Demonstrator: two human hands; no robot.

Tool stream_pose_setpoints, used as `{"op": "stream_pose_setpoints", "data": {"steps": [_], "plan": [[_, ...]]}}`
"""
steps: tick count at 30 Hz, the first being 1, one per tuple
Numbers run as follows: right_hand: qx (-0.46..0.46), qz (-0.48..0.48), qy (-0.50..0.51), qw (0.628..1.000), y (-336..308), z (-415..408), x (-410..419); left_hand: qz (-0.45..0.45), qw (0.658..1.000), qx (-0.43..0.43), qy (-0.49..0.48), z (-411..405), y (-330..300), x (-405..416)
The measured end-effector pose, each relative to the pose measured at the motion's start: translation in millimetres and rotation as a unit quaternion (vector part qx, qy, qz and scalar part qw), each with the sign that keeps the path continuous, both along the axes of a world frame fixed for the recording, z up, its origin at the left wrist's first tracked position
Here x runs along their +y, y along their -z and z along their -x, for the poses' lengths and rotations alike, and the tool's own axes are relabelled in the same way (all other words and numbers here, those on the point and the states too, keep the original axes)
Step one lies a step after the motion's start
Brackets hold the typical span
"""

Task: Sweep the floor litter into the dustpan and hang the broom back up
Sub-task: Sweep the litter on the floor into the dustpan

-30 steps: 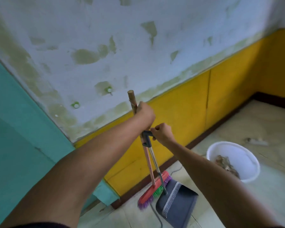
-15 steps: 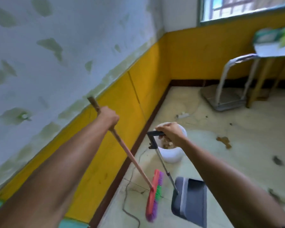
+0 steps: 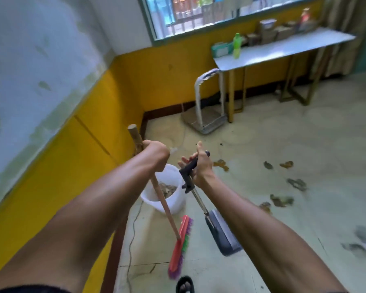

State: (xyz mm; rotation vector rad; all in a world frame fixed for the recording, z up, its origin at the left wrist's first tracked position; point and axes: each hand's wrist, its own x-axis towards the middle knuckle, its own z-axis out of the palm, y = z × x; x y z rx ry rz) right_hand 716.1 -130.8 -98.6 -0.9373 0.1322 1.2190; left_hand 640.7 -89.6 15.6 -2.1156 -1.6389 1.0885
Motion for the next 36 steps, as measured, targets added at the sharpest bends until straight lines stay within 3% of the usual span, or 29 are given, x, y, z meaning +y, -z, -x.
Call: {"op": "stream_pose_setpoints", "data": {"steps": [2,3,7,10,18,23,33,36], "plan": [[0.016,0.052,0.087,0.995,15,-3,-4,0.042,0.979,0.158,0.118,-19,6,12],[0.001,0.084,0.123,0.989,24,-4,-6,0.056,0.968,0.193,0.147,-26,8,9],[-0.122,0.240,0.200,0.942,53,-11,-12,0.064,0.950,0.165,0.257,-62,33,12],[-0.161,0.343,0.237,0.895,67,-25,-22,0.086,0.911,0.144,0.378,-84,51,8],[-0.284,0.470,0.268,0.792,57,-57,-83,0.061,0.803,0.156,0.571,-122,94,-36],[-0.306,0.520,0.255,0.756,58,-71,-152,0.071,0.717,0.129,0.682,-152,107,-92],[-0.337,0.607,0.220,0.686,78,-110,-259,0.134,0.626,0.119,0.759,-220,153,-192],[-0.299,0.639,0.226,0.672,89,-118,-285,0.135,0.572,0.094,0.804,-234,176,-210]]}}
